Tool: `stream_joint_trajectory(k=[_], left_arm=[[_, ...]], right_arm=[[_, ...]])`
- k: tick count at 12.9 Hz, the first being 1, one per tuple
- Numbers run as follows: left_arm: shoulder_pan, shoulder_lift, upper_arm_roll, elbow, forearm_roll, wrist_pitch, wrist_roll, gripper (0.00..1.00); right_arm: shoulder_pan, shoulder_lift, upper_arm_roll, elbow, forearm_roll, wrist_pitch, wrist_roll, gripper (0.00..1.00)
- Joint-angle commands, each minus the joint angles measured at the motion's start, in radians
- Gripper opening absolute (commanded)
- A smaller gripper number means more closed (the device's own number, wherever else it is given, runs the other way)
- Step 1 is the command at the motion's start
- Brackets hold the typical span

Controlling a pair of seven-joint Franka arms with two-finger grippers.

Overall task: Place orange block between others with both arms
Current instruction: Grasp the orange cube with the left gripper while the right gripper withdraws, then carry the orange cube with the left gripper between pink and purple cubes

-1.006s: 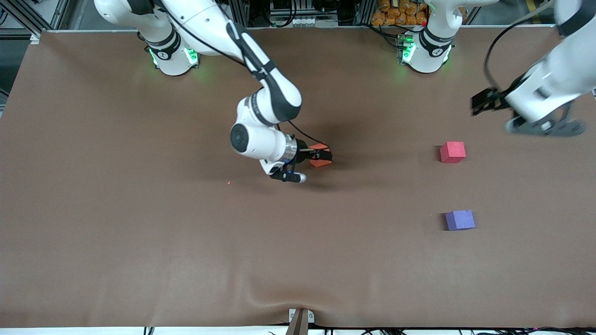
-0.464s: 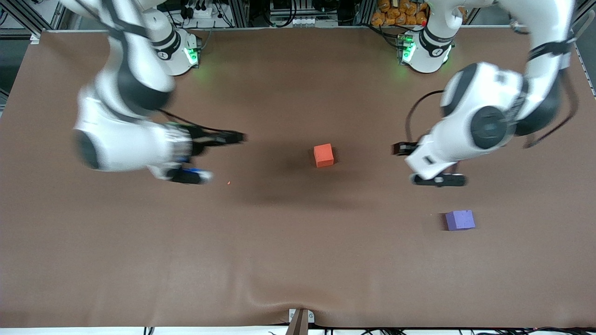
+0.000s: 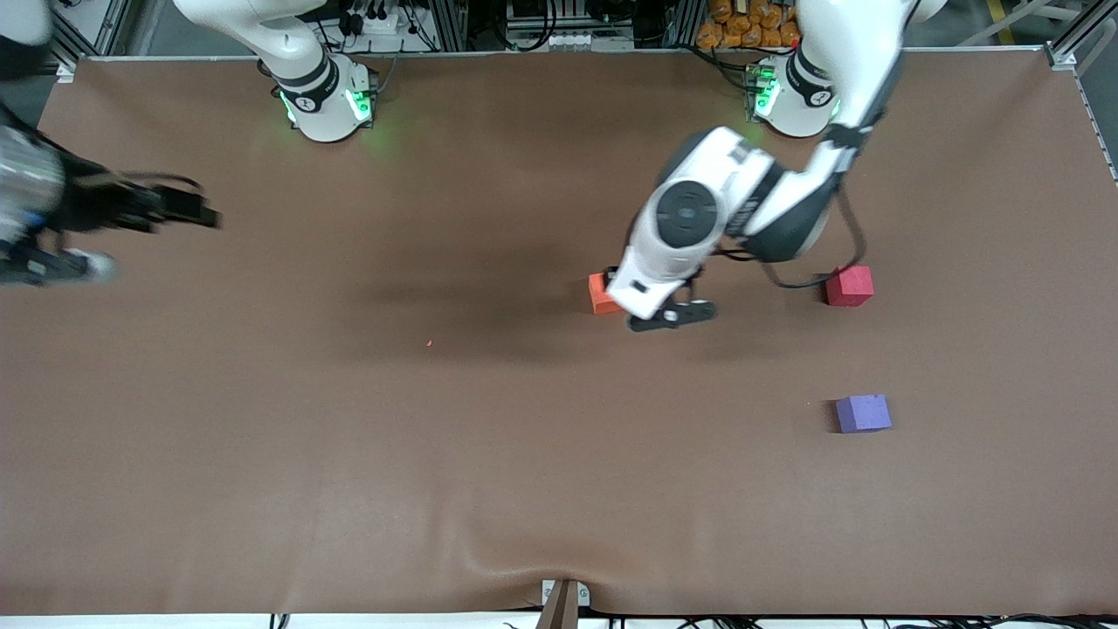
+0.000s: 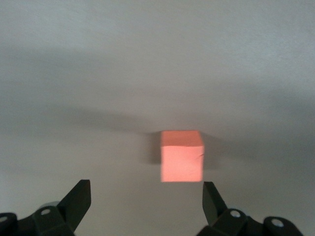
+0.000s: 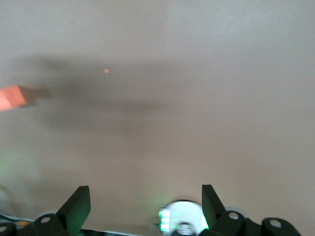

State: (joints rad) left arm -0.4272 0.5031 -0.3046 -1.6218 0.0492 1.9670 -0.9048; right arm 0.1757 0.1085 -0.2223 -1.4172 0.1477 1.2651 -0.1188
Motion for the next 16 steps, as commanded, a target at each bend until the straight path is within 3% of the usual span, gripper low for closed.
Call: stream_joint_trajectory(k=[1, 6, 10, 12, 13, 15, 16], left_arm=[[-0.053, 0.092, 0.009, 0.025, 0.054, 0.077, -0.1, 1.0], [-0.094, 0.179, 0.007, 0.014, 0.135, 0.144, -0.218, 1.0], [-0.107, 0.186, 0.007, -0.038, 0.146, 0.145, -0.22, 1.0], [-0.107, 0.189, 0.005, -0.046, 0.146, 0.145, -0.227, 0.77], [-0.107, 0.196, 0.005, -0.044, 0.144, 0.145, -0.229, 0.59], [-0.099, 0.193, 0.005, -0.044, 0.144, 0.145, -0.229, 0.06], [-0.085, 0.178, 0.005, -0.044, 0.144, 0.133, -0.229, 0.0]], right_arm=[[-0.092, -0.006, 0.021, 0.023, -0.042, -0.004, -0.139, 1.0], [-0.114, -0.024, 0.041, 0.021, -0.094, 0.003, -0.139, 1.0], [-0.157, -0.029, 0.136, 0.023, -0.135, 0.007, -0.137, 1.0], [-0.176, -0.029, 0.156, 0.023, -0.14, 0.005, -0.136, 1.0], [-0.176, -0.029, 0.156, 0.023, -0.14, 0.005, -0.136, 1.0], [-0.173, -0.029, 0.156, 0.023, -0.143, 0.007, -0.136, 1.0], [-0.171, -0.029, 0.155, 0.023, -0.146, 0.007, -0.137, 1.0]])
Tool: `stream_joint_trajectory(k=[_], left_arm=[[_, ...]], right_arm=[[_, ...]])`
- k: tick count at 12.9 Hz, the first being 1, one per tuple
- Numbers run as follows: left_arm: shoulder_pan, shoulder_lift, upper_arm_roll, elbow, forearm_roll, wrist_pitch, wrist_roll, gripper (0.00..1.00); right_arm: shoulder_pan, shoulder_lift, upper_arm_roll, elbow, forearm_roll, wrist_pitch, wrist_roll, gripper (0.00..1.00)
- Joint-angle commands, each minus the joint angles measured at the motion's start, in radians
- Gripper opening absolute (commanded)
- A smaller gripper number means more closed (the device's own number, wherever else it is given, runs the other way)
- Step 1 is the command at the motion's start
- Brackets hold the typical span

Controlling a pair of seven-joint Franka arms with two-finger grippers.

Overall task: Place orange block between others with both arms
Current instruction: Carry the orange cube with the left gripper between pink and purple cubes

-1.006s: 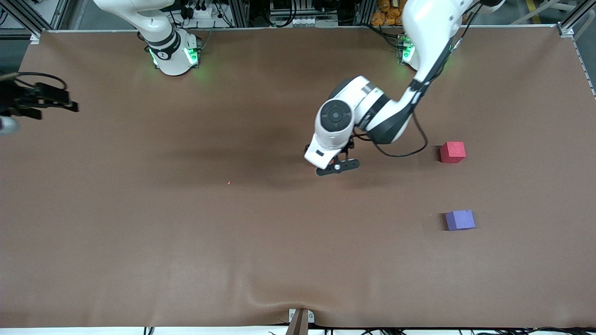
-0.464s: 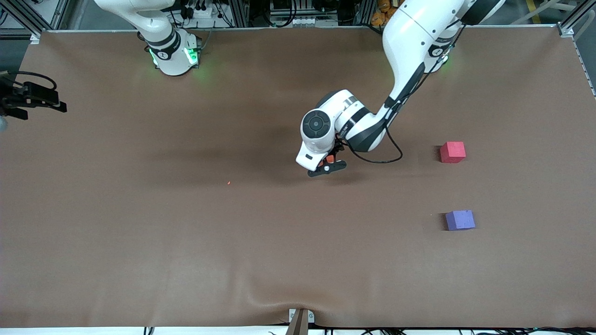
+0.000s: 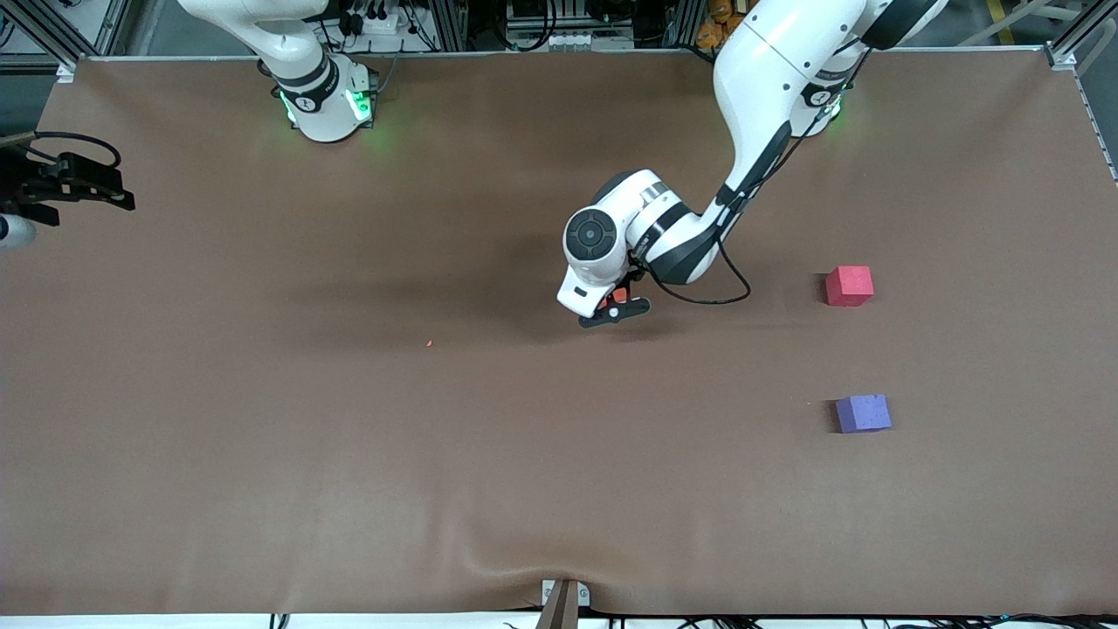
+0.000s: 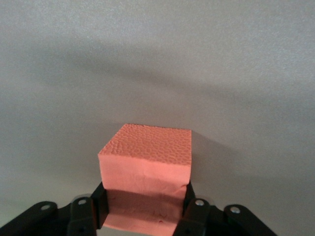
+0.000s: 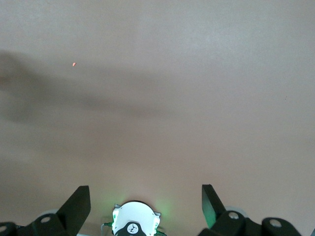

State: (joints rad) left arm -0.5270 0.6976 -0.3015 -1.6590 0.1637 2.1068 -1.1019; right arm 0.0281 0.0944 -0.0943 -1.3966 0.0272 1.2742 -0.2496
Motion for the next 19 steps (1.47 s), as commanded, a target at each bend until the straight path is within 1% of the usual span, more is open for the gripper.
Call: stream_joint_trajectory(k=[1, 2, 4, 5, 8, 11, 14, 15, 17, 19], left_arm=[[0.048, -0.051, 0.004, -0.011, 0.03, -0.036, -0.018, 0.0], [0.086, -0.079, 0.004, -0.013, 0.033, -0.081, 0.0, 0.0], [0.177, -0.15, 0.004, -0.021, 0.033, -0.141, 0.107, 0.0], [0.252, -0.191, -0.002, -0.027, 0.033, -0.171, 0.188, 0.0], [0.379, -0.262, -0.004, -0.079, 0.031, -0.189, 0.379, 0.0], [0.513, -0.29, -0.004, -0.139, 0.037, -0.18, 0.578, 0.0], [0.613, -0.306, -0.004, -0.206, 0.123, -0.122, 0.694, 0.0], [0.654, -0.308, -0.005, -0.228, 0.135, -0.084, 0.738, 0.0], [0.718, -0.303, -0.005, -0.283, 0.135, 0.022, 0.836, 0.0], [0.754, -0.297, -0.005, -0.321, 0.135, 0.1, 0.878, 0.0]], right_arm=[[-0.02, -0.015, 0.027, 0.004, -0.039, -0.003, -0.007, 1.0], [-0.019, -0.015, 0.027, 0.005, -0.056, -0.003, -0.007, 1.0], [-0.022, -0.007, 0.031, 0.008, -0.055, -0.006, -0.007, 1.0], [-0.022, -0.002, 0.03, 0.028, -0.052, -0.006, -0.005, 1.0], [-0.019, -0.001, 0.031, 0.033, -0.035, -0.003, -0.003, 1.0], [0.013, -0.001, 0.031, 0.033, -0.026, -0.003, 0.003, 1.0], [0.021, -0.001, 0.031, 0.033, -0.026, -0.003, 0.004, 1.0], [0.02, 0.001, 0.03, 0.033, -0.026, -0.003, 0.003, 1.0], [0.019, 0.001, 0.03, 0.033, -0.026, -0.003, 0.004, 1.0], [0.021, 0.001, 0.03, 0.033, -0.027, -0.003, 0.003, 1.0]])
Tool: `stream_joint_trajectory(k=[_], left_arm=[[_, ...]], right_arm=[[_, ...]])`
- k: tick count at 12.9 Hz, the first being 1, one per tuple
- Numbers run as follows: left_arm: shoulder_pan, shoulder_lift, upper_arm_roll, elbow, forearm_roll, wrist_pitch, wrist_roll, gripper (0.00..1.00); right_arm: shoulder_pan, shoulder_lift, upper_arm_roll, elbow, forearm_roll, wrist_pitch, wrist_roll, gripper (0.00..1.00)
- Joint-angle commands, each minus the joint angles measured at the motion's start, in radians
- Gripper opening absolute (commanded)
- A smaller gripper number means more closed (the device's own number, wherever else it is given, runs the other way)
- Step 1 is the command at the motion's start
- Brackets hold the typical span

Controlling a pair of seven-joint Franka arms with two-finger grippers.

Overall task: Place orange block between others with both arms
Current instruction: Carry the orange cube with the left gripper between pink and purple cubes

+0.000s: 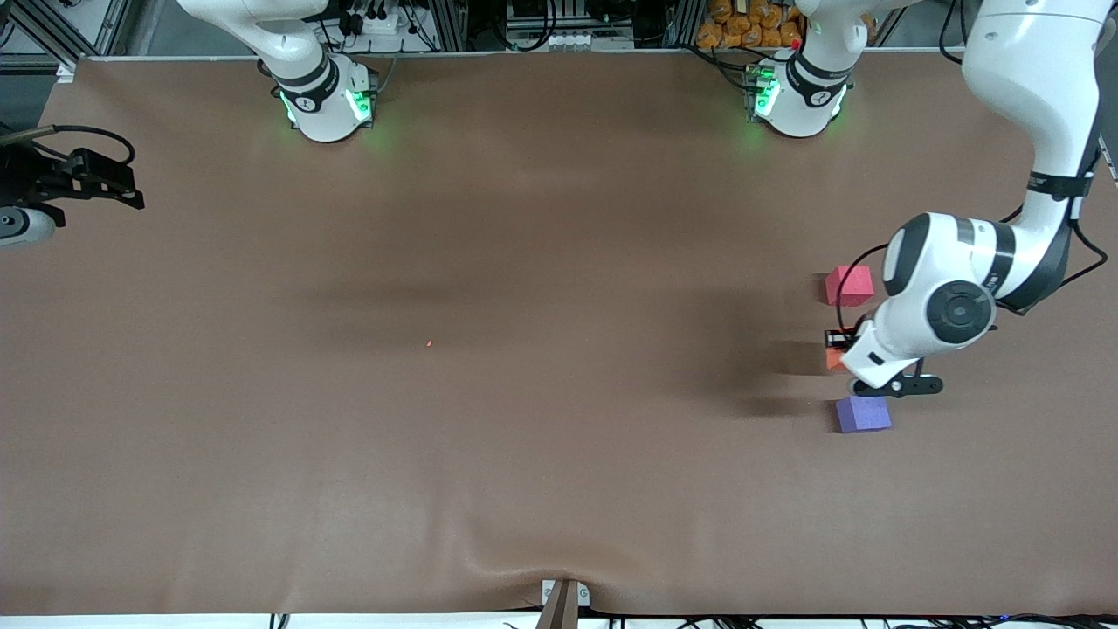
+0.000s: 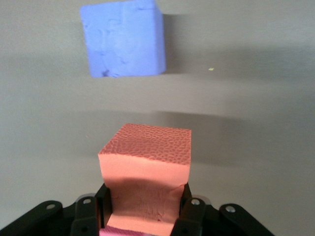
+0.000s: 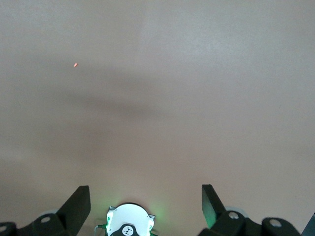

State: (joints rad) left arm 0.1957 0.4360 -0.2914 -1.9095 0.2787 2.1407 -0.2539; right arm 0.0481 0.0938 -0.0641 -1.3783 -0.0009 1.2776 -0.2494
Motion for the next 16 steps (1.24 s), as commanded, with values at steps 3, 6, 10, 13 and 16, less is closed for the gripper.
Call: stream_joint_trajectory(k=[3, 6, 10, 13, 16], left_arm=[[0.062, -0.017, -0.014, -0.104, 0.02, 0.128, 0.045, 0.0], [0.067, 0.012, -0.009, -0.111, 0.019, 0.156, 0.042, 0.0], [0.074, 0.032, -0.008, -0.109, 0.019, 0.159, 0.025, 0.0], [0.074, 0.043, -0.005, -0.106, 0.033, 0.159, 0.005, 0.0], [0.074, 0.047, -0.005, -0.105, 0.08, 0.159, -0.034, 0.0]], right_arm=[[0.001, 0.001, 0.0, 0.015, 0.001, -0.006, 0.002, 1.0], [0.007, 0.001, 0.003, 0.015, 0.001, -0.006, 0.004, 1.0], [0.012, 0.001, 0.004, 0.015, 0.002, -0.006, 0.004, 1.0], [0.019, 0.001, 0.003, 0.015, 0.001, -0.006, 0.004, 1.0], [0.019, 0.004, 0.003, 0.015, 0.002, -0.006, 0.004, 1.0]])
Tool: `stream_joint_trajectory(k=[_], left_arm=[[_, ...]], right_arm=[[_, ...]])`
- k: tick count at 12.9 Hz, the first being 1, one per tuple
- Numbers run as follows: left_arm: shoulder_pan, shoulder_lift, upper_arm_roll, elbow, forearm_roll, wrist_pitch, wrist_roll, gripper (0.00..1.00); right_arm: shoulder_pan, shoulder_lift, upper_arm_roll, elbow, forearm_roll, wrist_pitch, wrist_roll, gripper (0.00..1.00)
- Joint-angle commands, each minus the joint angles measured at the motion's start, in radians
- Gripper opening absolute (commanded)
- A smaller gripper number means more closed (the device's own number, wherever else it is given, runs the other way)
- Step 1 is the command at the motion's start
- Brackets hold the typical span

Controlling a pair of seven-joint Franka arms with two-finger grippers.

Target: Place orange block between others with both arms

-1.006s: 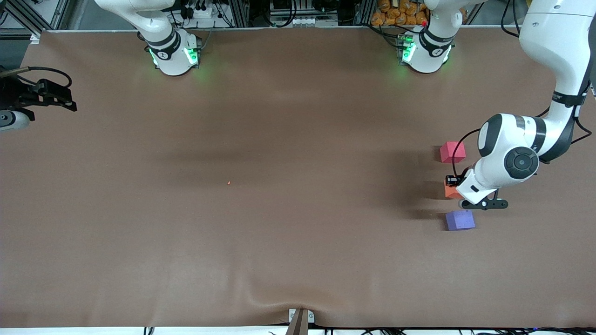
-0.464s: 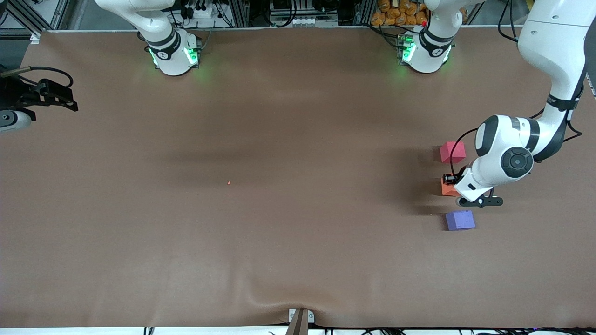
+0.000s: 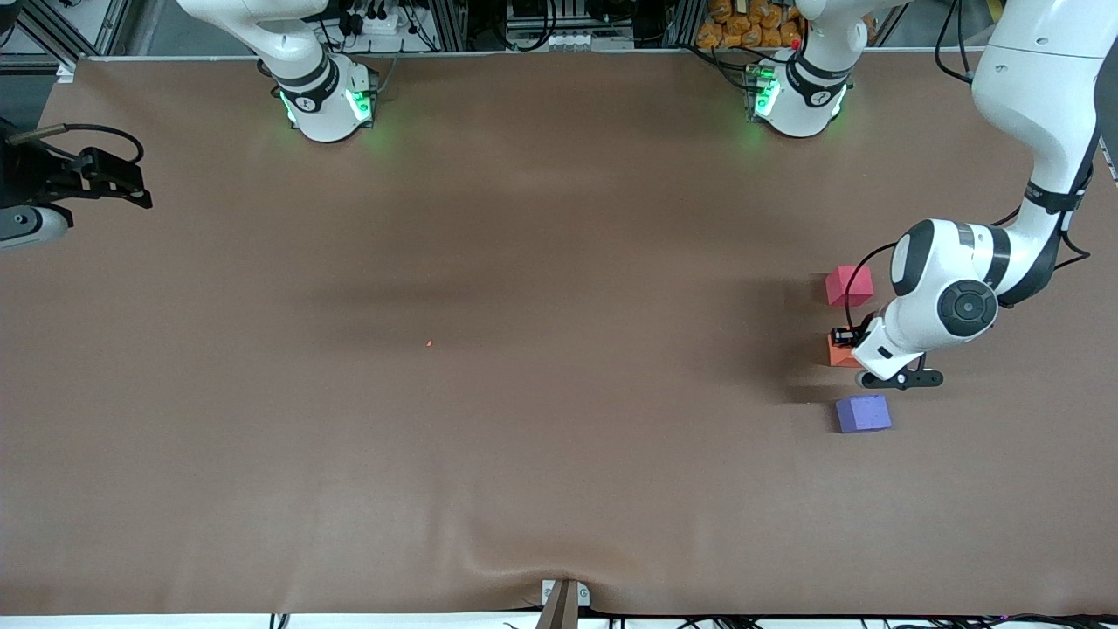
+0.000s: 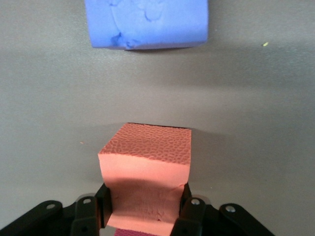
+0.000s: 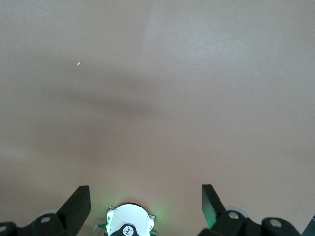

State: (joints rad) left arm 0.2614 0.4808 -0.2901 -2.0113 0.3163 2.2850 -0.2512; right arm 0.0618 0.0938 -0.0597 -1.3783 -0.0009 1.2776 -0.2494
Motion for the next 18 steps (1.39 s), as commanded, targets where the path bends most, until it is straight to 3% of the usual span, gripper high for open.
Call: stream_joint_trajectory(k=[1, 3, 4, 5, 6, 10, 12, 15, 17, 18], left_arm=[[0.009, 0.004, -0.006, -0.003, 0.046, 0.014, -0.039, 0.0], [0.009, 0.015, -0.007, 0.005, 0.046, 0.014, -0.04, 0.0], [0.007, 0.015, -0.006, 0.008, 0.044, 0.013, -0.046, 0.08], [0.004, 0.022, -0.007, 0.017, 0.046, 0.013, -0.055, 0.49], [0.001, 0.022, -0.007, 0.022, 0.046, 0.013, -0.057, 0.99], [-0.002, -0.025, -0.017, 0.086, 0.044, -0.025, -0.053, 1.0], [-0.001, -0.071, -0.075, 0.184, 0.032, -0.154, -0.051, 1.0], [0.005, -0.126, -0.127, 0.404, 0.029, -0.41, -0.036, 1.0], [0.005, -0.177, -0.159, 0.535, -0.029, -0.549, -0.037, 1.0], [0.007, -0.207, -0.164, 0.555, -0.063, -0.591, -0.037, 1.0]], right_arm=[[0.006, 0.004, -0.002, 0.015, 0.002, -0.006, 0.004, 1.0], [0.007, 0.006, -0.002, 0.015, 0.002, -0.006, 0.004, 1.0], [0.007, 0.006, -0.002, 0.015, 0.002, -0.006, 0.004, 1.0], [0.012, 0.006, -0.002, 0.015, 0.002, -0.004, 0.004, 1.0], [0.016, 0.006, -0.002, 0.015, 0.001, -0.001, 0.004, 1.0], [0.016, 0.007, -0.002, 0.015, 0.002, 0.002, 0.004, 1.0], [0.016, 0.009, -0.002, 0.015, 0.001, 0.003, 0.004, 1.0], [0.016, 0.009, -0.002, 0.015, 0.001, 0.003, 0.004, 1.0], [0.016, 0.009, -0.002, 0.015, 0.001, 0.003, 0.002, 1.0], [0.016, 0.01, -0.002, 0.015, 0.001, 0.005, 0.004, 1.0]])
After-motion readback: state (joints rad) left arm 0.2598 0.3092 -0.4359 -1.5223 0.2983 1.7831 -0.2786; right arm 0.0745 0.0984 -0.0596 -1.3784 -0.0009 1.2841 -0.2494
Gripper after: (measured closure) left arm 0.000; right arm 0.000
